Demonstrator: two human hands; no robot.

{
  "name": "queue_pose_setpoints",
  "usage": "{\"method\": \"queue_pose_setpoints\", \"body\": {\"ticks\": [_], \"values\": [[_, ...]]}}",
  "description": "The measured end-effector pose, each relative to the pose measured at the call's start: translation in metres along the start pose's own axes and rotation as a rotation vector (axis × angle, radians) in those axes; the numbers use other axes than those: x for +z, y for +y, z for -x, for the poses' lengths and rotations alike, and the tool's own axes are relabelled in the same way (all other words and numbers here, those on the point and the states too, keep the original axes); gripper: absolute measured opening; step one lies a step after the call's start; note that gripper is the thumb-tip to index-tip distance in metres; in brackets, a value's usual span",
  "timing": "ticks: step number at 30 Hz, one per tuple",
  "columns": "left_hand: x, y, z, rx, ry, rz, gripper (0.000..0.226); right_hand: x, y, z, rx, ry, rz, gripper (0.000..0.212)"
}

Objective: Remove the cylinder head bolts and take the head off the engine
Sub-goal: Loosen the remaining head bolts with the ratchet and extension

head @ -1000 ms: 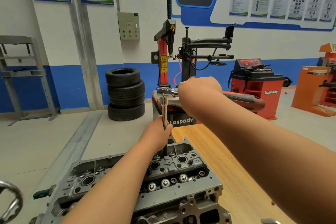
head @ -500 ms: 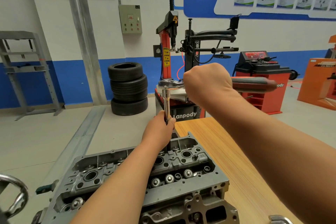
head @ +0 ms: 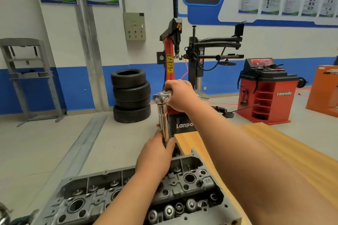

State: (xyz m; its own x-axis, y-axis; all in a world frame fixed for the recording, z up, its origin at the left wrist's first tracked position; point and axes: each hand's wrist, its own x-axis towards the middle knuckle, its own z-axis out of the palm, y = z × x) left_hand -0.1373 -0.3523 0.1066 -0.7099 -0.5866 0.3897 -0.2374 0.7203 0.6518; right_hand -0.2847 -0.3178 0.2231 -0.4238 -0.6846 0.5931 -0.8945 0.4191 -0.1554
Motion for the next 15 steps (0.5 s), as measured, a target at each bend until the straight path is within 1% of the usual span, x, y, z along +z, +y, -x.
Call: {"method": "queue_pose_setpoints", "body": {"ticks": [1,3,5,8,10,13,15], "values": [[0.000,0.000,-0.001,-0.004,-0.016,0.011,0.015,-0.008,0.007,0.005,0.020,-0.015,0.128,0.005],[0.000,0.003,-0.003,-0.013,-0.055,0.036,0.015,-0.030,0.022,0.022,0.085,-0.050,0.380,0.011],[0.000,0.007,-0.002,-0.004,-0.074,0.038,0.018,-0.056,0.029,0.043,0.115,-0.038,0.504,0.017],[-0.003,0.016,0.002,0.035,-0.062,-0.061,0.016,-0.088,0.021,0.071,0.103,0.035,0.590,0.018],[-0.008,0.022,0.002,0.063,-0.024,-0.098,0.018,-0.104,0.010,0.081,0.096,0.052,0.619,0.019],[-0.010,0.039,-0.001,0.154,0.059,-0.043,0.021,-0.127,0.004,0.085,0.133,0.095,0.613,0.015],[-0.004,0.053,-0.004,0.188,0.021,0.039,0.021,-0.140,0.006,0.085,0.145,0.127,0.626,0.013]]}}
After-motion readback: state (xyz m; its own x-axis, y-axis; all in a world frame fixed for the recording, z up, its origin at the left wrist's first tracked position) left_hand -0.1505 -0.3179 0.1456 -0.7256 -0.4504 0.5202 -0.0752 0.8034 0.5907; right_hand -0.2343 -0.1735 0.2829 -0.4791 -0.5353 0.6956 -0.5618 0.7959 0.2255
